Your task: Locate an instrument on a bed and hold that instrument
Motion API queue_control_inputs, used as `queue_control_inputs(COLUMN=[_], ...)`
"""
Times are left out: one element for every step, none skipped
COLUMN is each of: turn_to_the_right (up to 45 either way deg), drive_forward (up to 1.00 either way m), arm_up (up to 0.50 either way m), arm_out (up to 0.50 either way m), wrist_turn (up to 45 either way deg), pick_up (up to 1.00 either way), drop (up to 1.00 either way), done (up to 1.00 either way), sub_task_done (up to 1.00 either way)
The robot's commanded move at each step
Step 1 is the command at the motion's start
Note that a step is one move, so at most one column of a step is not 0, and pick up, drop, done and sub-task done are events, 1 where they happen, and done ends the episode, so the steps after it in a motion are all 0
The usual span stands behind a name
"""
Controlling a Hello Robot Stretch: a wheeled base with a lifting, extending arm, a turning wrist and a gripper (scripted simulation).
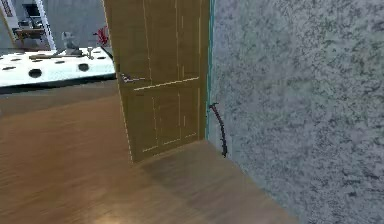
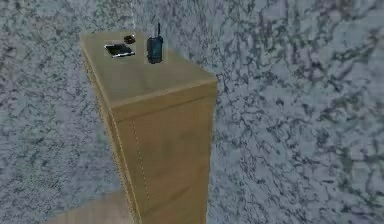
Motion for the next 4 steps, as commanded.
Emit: queue_control_inputs(turn_to_the_right=[-33.0,0.0,-9.0,0.0], drive_forward=[0.0,0.35,0.0,1.0], arm_up=[0.0,0.0,0.0,0.0], arm_out=[0.0,0.0,0.0,0.0], wrist_turn=[0.0,0.0,0.0,0.0], pick_up=[0.0,0.0,0.0,0.0], drop=[0.0,0.0,0.0,0.0], done=[0.0,0.0,0.0,0.0], sub_task_done=[0.0,0.0,0.0,0.0])
